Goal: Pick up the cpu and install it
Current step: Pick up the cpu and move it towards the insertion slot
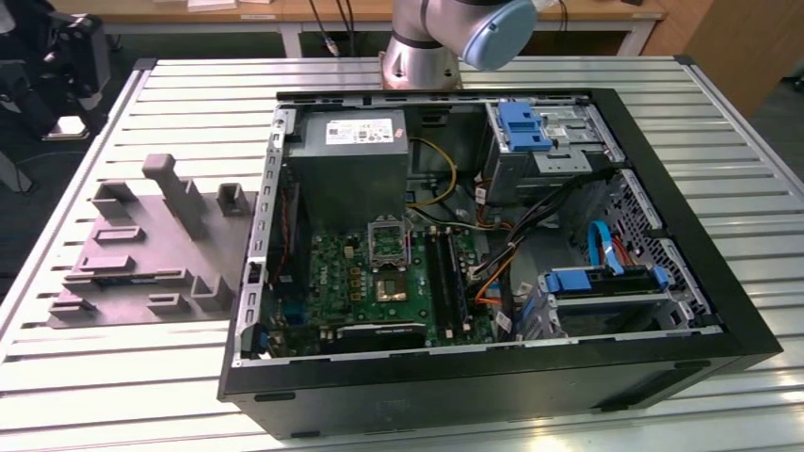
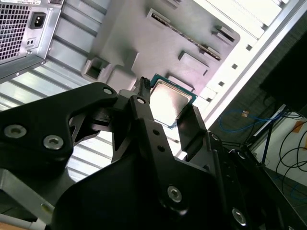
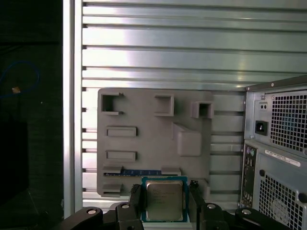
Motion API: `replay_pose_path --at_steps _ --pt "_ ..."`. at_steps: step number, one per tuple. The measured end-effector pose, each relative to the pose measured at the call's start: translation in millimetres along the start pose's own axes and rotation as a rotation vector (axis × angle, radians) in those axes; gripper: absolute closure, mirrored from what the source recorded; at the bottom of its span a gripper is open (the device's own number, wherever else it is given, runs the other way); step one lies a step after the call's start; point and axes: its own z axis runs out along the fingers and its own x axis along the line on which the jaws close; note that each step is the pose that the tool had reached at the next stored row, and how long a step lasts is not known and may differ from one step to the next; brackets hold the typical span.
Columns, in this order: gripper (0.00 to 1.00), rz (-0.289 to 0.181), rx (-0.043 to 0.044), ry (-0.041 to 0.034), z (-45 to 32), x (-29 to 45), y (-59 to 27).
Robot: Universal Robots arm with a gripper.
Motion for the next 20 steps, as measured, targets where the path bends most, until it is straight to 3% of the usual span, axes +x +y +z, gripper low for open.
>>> replay_pose_path --at_steps 20 --pt "0.53 0.0 0.0 -0.0001 0.1 -6.7 0.0"
